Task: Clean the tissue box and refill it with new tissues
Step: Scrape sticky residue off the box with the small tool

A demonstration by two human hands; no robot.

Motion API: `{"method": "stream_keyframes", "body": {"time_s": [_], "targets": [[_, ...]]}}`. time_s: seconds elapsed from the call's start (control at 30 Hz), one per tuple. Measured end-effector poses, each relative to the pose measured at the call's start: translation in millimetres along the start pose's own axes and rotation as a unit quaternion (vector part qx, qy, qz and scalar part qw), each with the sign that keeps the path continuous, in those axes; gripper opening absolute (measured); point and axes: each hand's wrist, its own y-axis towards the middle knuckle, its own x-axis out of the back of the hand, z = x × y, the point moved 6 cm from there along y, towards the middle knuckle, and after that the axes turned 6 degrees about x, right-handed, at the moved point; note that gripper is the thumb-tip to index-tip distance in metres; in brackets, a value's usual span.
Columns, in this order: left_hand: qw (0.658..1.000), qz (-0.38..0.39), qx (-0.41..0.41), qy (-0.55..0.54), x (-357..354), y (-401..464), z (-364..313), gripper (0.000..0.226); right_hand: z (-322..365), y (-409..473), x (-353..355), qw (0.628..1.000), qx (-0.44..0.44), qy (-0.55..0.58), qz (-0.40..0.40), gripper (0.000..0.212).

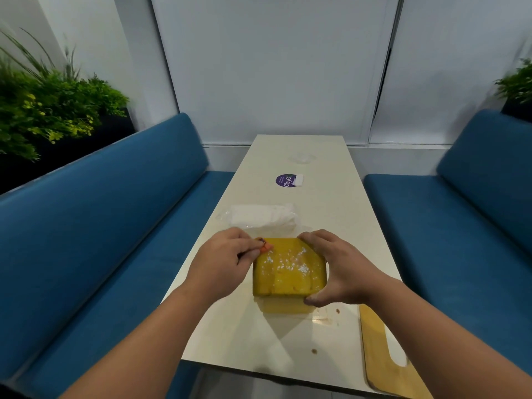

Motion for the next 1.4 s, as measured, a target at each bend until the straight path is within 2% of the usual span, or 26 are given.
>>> {"method": "stream_keyframes", "body": {"time_s": [0.17,0.27,0.4,0.53,0.7,0.87,0.97,1.07,1.2,1.4], "targets": [[0.999,-0.034,0.026,0.011,0,9,-4,0.025,3,0,0,1.0,0.005,-0.015,0.011,0.112],[0.998,-0.046,-0.011,-0.029,0,-19,-2,0.023,3,0,0,1.0,0.008,-0.015,0.011,0.111],[0.997,-0.026,-0.044,-0.057,-8,-62,-3,0.029,5,-2,1,1.0,0.01,-0.018,0.006,0.111],[0.996,-0.043,-0.066,-0.038,-6,-65,-6,0.028,8,-3,1,1.0,0.017,-0.024,0.003,0.11],[0.995,-0.103,-0.015,0.006,3,-25,-6,0.026,10,-1,1,0.999,0.018,-0.032,0.0,0.111],[0.997,-0.06,-0.038,-0.015,-6,-60,-11,0.032,6,1,1,0.999,0.015,-0.03,0.0,0.112],[0.996,-0.054,-0.064,-0.034,-9,-89,-12,0.026,6,1,0,0.999,0.019,-0.031,-0.002,0.112],[0.994,-0.075,-0.085,-0.003,-8,-86,-11,0.024,5,2,-1,0.999,0.015,-0.03,-0.004,0.113],[0.992,-0.113,-0.046,0.023,3,-62,-10,0.031,8,3,-2,0.999,0.019,-0.03,0.001,0.114],[0.993,-0.059,-0.094,0.039,-5,-79,-16,0.023,5,4,-2,0.999,0.012,-0.032,0.001,0.114]]}}
